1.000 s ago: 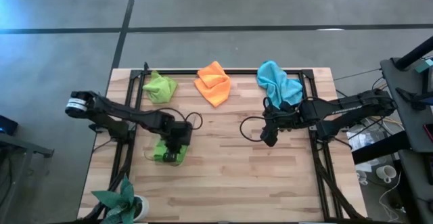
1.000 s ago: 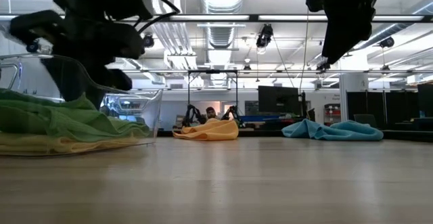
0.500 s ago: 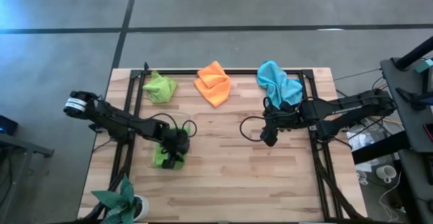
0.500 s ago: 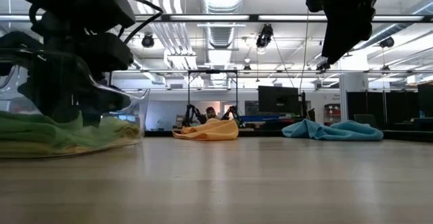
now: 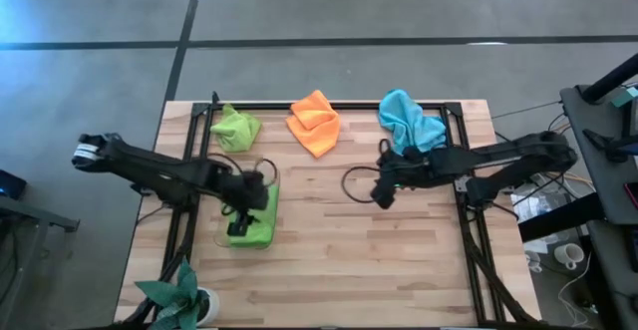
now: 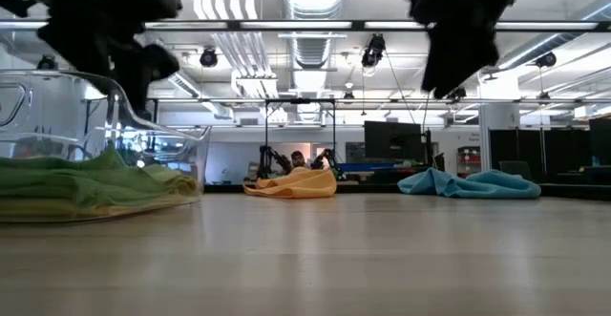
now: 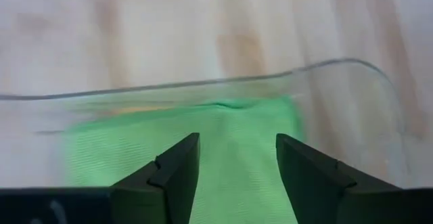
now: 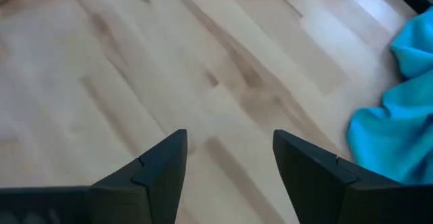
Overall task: Fold microfiber towels
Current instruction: Fold the orange microfiber towel on the table
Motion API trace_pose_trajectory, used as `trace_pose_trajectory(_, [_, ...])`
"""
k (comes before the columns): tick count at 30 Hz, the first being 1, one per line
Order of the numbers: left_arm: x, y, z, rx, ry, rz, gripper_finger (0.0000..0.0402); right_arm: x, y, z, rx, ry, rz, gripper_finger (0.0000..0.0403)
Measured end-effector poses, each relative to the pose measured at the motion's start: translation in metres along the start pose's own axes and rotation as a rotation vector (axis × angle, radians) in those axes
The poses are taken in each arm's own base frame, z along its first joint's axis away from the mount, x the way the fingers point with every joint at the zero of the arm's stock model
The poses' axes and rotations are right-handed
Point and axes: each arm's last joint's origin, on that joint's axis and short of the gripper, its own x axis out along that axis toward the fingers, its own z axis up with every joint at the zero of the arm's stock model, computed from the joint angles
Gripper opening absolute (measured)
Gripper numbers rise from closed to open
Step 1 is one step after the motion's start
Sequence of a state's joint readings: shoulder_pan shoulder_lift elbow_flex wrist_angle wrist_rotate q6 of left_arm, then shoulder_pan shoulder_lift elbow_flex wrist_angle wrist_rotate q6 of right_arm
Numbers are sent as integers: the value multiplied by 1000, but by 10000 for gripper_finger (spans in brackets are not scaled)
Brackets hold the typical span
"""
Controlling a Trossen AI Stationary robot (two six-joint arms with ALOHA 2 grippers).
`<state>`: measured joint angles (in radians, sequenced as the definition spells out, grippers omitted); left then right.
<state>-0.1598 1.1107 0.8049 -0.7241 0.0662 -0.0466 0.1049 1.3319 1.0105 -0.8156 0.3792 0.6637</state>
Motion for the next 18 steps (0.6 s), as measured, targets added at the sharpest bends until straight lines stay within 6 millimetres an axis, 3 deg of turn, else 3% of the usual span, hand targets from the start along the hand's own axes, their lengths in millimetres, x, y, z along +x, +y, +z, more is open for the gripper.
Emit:
trace_pose_trajectory(4, [-31,6,-5,-17,-272,234,180,42,23,12,-78,-54,6,217])
trace_pose_trajectory(9, [-50,9,-17,-77,-705,330,180,98,54,46,-134,-174,43,217])
trace_pose_trajectory(14, [-41,11,-40,-119,-962,324,180,158,71,81,-236,-210,-73,217])
trace_pose_trajectory(18, [-24,12,-57,-146,-993,304,180,197,73,104,-241,-172,-129,217])
